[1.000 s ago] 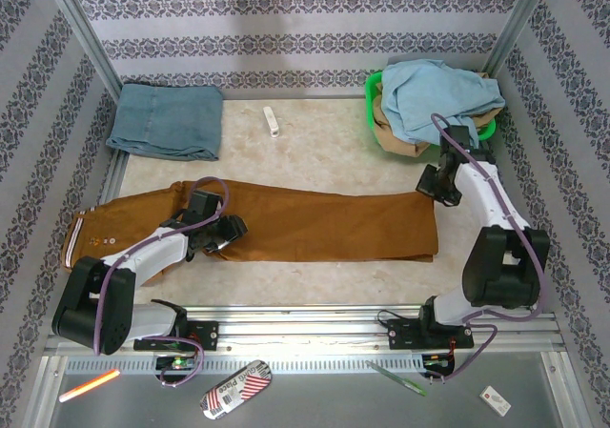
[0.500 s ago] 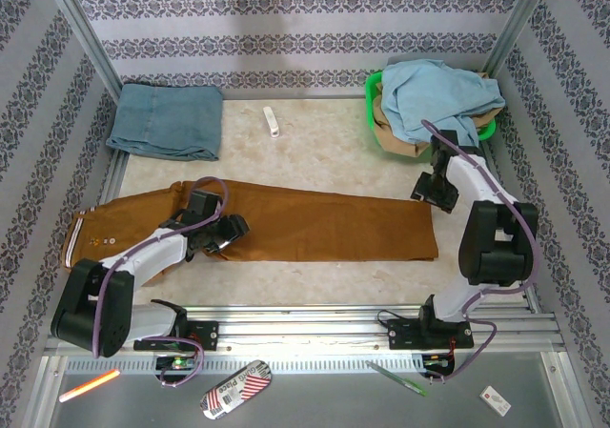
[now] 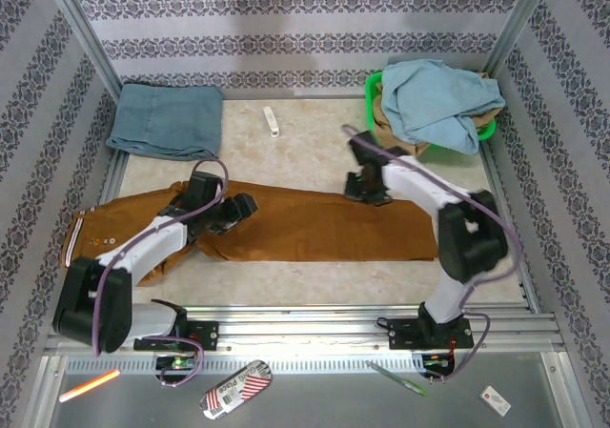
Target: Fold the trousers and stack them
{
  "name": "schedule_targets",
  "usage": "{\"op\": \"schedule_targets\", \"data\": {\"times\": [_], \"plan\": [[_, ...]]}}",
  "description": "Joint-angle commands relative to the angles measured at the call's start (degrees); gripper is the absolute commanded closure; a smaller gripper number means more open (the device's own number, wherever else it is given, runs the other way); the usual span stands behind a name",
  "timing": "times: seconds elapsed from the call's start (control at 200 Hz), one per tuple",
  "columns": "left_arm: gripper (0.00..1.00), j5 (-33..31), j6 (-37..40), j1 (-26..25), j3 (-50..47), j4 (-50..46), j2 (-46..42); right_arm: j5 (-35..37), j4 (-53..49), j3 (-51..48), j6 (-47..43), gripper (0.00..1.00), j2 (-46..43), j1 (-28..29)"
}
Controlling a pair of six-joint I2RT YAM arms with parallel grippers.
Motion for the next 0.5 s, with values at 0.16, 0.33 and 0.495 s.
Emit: {"op": "schedule_targets", "data": {"times": [0.16, 0.33, 0.495], "plan": [[0.31, 0.78, -2.88, -5.39, 0.5, 7.73, 8.05, -8.35, 2.99, -7.05, 4.19, 1.0, 5.68, -1.19], [0.32, -2.35, -7.77, -15.31, -1.12, 14.62, 12.6, -7.69, 0.15, -12.27, 0.57, 1.0, 1.05, -9.72], [0.33, -1.74, -12.97, -23.1, 0.03, 23.93, 20.11, -10.73, -1.41, -12.25, -0.28, 1.0, -1.37, -14.87]]}}
